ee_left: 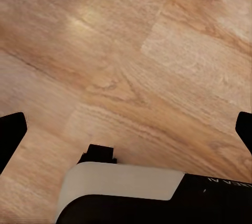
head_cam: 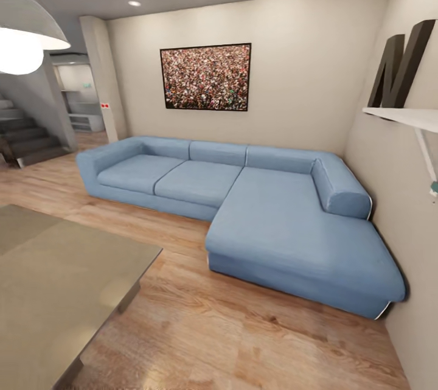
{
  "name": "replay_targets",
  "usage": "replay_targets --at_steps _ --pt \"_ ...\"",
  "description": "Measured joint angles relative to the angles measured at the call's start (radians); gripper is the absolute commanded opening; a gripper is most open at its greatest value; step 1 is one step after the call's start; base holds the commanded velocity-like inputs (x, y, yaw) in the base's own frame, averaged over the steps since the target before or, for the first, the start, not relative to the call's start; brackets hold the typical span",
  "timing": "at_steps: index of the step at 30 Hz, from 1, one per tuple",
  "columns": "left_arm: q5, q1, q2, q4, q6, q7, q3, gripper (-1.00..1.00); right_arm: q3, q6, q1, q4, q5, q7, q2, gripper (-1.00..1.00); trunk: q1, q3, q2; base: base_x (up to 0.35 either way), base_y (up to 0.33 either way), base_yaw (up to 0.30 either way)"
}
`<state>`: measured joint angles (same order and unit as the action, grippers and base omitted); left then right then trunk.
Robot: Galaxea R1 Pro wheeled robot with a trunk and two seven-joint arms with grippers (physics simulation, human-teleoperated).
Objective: Place each of the two pumpkins and all three candles from the living room inside a cabinet in the living room (use any cabinet), then make sure every cabinet is closed, and position the cauldron so it is next to a table in the living room.
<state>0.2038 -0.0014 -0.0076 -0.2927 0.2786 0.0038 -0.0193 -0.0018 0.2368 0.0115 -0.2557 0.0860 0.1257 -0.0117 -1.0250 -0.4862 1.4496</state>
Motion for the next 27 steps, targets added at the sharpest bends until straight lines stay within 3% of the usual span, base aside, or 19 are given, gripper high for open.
replay_targets --at_steps 27 --pt "-0.002 0.000 0.000 0.006 0.001 0.000 0.000 1.00 0.000 0.000 0.000 0.000 0.000 0.000 0.000 1.00 0.000 0.000 0.000 0.000 0.000 0.293"
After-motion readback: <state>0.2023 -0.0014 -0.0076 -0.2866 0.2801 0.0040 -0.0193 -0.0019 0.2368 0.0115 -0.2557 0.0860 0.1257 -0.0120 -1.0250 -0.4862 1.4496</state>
